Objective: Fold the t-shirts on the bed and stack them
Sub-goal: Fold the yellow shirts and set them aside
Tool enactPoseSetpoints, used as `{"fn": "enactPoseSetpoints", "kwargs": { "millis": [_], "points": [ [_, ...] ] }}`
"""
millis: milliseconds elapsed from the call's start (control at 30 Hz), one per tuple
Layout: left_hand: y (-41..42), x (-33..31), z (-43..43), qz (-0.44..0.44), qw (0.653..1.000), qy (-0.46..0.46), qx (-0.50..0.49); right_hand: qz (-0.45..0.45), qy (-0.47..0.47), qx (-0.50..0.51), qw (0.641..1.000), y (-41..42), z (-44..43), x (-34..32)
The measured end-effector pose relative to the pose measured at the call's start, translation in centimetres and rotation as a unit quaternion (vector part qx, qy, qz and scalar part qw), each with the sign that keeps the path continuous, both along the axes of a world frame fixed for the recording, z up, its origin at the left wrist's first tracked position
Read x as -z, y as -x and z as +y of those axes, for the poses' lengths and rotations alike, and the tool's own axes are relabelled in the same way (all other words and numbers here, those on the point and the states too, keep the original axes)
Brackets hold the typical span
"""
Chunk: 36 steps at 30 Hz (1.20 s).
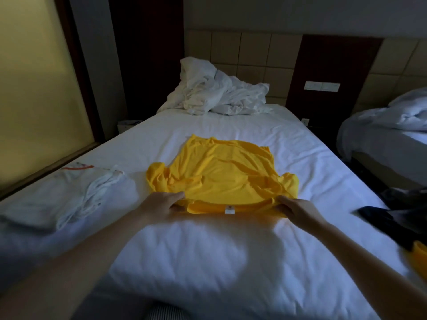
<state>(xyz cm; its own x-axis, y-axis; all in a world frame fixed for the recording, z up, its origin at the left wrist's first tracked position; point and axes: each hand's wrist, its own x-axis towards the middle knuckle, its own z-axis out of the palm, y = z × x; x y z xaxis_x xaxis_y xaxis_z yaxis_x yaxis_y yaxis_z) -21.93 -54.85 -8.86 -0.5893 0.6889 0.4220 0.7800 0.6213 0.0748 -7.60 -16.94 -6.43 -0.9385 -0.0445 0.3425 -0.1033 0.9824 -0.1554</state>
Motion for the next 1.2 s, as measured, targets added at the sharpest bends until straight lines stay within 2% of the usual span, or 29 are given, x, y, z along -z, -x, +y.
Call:
{"fn": "enactPoseSetpoints", "kwargs": {
  "millis": [67,167,267,333,500,567,633,700,767,833,900,967,1000,1100,1200],
  "points": [
    [-0.9,0.3,-1.1,-0.096,0.995,0.035,0.01,-0.048,-0.033,-0.009,0.998,-2.0,-0.3,0.3],
    [-2.9,0.0,-2.1,-0.171,0.985,0.027,0.021,-0.032,0.005,-0.048,0.998,-4.3,-1.0,0.8],
    [-3.9,0.0,-2.8,-0.225,0.973,-0.043,0.02,-0.012,0.097,-0.112,0.989,-5.7,-1.1,1.6],
    [-4.8,-0.2,-3.3,-0.253,0.964,-0.085,0.002,0.006,0.112,-0.126,0.986,-6.4,-1.2,2.1],
    [-7.6,-0.4,-3.8,-0.24,0.963,-0.12,-0.015,0.069,0.115,-0.038,0.99,-8.7,-2.5,3.1],
    [-8.8,0.7,-3.9,-0.232,0.968,-0.091,-0.034,0.026,0.097,-0.012,0.995,-10.0,-3.4,3.5],
    [-9.9,2.3,-4.2,-0.228,0.971,-0.055,-0.043,-0.057,0.07,0.011,0.996,-11.5,-4.3,4.2],
    [-10.7,3.1,-4.5,-0.237,0.968,-0.069,-0.045,-0.08,0.072,0.016,0.994,-12.2,-4.8,4.8],
    [-11.2,3.0,-4.7,-0.253,0.96,-0.12,-0.027,-0.063,0.104,0.023,0.992,-12.4,-5.2,4.6],
    [-11.4,2.9,-4.8,-0.253,0.954,-0.158,-0.014,-0.01,0.113,0.019,0.993,-12.5,-5.5,4.4],
    [-11.8,2.8,-4.8,-0.25,0.96,-0.122,-0.022,0.033,0.09,0.011,0.995,-12.8,-6.0,4.6],
    [-12.1,3.0,-5.1,-0.28,0.958,-0.06,-0.024,0.027,0.04,-0.008,0.999,-13.1,-6.8,4.9],
    [-12.3,2.9,-5.3,-0.309,0.949,-0.061,-0.023,0.018,0.017,-0.012,1.0,-13.2,-7.1,5.2],
    [-12.0,2.3,-5.8,-0.371,0.908,-0.191,-0.05,-0.009,-0.006,-0.026,1.0,-12.6,-8.8,4.5],
    [-10.7,1.4,-6.4,-0.289,0.883,-0.324,-0.18,-0.02,-0.025,-0.083,0.996,-10.6,-12.0,4.0]
  ]
}}
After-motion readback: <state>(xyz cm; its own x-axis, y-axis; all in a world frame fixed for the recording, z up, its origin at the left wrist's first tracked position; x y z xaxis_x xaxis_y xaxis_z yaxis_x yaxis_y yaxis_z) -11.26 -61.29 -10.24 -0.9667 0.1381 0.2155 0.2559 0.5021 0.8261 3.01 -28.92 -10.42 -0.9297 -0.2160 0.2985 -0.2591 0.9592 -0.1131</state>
